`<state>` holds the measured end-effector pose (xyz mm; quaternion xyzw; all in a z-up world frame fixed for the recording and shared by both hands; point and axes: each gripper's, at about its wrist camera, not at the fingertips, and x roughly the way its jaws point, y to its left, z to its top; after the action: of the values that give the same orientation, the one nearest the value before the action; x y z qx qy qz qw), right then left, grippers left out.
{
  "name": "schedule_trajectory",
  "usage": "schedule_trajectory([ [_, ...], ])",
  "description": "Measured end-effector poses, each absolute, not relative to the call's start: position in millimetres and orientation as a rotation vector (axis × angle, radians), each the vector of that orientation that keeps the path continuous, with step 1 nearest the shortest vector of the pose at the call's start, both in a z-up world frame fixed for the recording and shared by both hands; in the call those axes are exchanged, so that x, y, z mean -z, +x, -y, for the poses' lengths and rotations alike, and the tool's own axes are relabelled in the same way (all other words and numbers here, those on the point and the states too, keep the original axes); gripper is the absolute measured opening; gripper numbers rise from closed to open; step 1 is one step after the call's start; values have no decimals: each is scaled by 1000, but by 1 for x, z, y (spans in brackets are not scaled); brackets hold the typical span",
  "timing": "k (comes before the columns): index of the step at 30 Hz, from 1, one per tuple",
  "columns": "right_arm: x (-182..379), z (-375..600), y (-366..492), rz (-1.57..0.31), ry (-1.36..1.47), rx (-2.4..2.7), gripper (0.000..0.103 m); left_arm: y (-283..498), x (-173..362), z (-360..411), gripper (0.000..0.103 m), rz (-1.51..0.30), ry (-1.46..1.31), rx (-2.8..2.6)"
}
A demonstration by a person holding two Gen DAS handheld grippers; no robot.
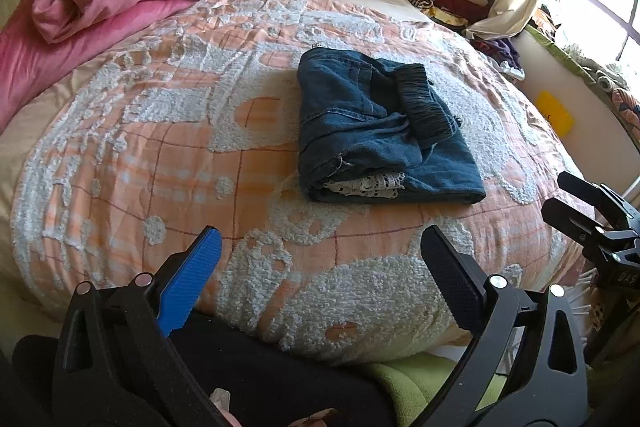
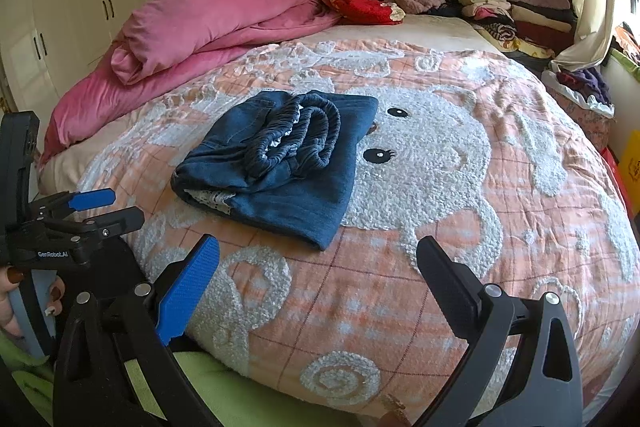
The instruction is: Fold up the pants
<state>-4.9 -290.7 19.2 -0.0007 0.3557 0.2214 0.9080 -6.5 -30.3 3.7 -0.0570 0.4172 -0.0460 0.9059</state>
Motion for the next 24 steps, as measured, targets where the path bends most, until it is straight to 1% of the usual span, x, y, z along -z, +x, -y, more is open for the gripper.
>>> schedule_trajectory([
  [24, -20, 292, -6, -734, 4, -446, 98, -7, -5, 30, 93, -864, -111, 91],
])
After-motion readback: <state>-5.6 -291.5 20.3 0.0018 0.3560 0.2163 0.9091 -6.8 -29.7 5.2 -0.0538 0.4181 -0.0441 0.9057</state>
